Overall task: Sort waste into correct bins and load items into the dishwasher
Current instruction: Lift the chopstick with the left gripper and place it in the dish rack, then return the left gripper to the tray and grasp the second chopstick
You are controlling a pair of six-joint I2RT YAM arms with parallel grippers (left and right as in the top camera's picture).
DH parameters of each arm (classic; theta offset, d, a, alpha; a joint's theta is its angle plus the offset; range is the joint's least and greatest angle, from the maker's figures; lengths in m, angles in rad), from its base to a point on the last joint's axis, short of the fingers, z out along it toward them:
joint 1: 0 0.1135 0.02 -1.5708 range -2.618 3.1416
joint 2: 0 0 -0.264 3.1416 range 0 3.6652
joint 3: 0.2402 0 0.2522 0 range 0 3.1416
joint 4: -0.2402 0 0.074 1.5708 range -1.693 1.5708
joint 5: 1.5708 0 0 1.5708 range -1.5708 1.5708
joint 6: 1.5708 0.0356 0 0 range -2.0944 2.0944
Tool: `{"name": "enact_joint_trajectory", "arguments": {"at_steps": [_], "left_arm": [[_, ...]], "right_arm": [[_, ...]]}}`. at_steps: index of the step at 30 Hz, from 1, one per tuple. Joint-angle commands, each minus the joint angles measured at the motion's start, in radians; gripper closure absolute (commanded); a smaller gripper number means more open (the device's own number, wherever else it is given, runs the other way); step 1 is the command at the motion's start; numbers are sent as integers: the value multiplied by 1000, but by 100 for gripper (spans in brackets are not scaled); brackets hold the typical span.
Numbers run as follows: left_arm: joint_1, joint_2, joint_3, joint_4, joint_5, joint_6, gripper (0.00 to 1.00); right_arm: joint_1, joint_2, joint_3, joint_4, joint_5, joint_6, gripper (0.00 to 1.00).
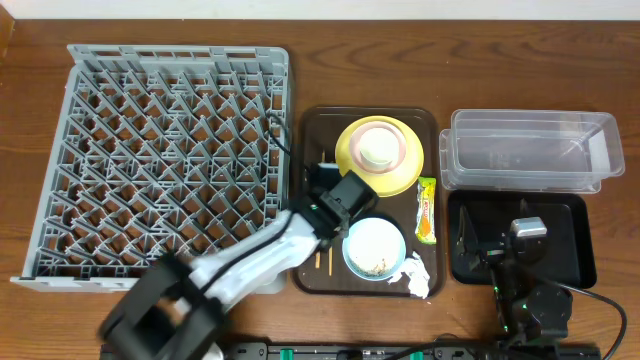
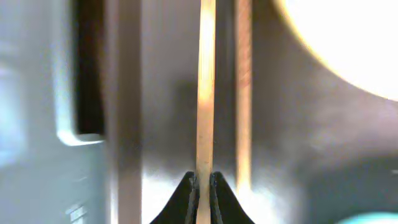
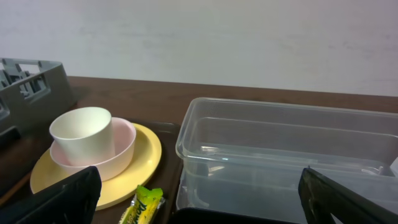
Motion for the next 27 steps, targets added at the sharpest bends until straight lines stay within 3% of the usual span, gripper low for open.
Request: {"name": "enact_joint_trajectory", "arguments": {"at_steps": [1,6,12,15,20,27], "left_arm": [[3,-185,30,-24,1,47,92],[45,-376,30,-101,-32,78,92],[205,-483,30,-123,-33,254,93],[301,-472,30,-120,22,293,93],[457,-385,30,-111,272,387,92],[518,-260,30,-103,313,393,93]], "right_arm": [[-6,0,-2,-4,2,11,1],[-6,0,-2,-4,2,11,1],[-6,0,-2,-4,2,11,1],[-6,0,-2,-4,2,11,1],[-6,0,-2,-4,2,11,1],[-6,0,-2,-4,2,11,1]]}}
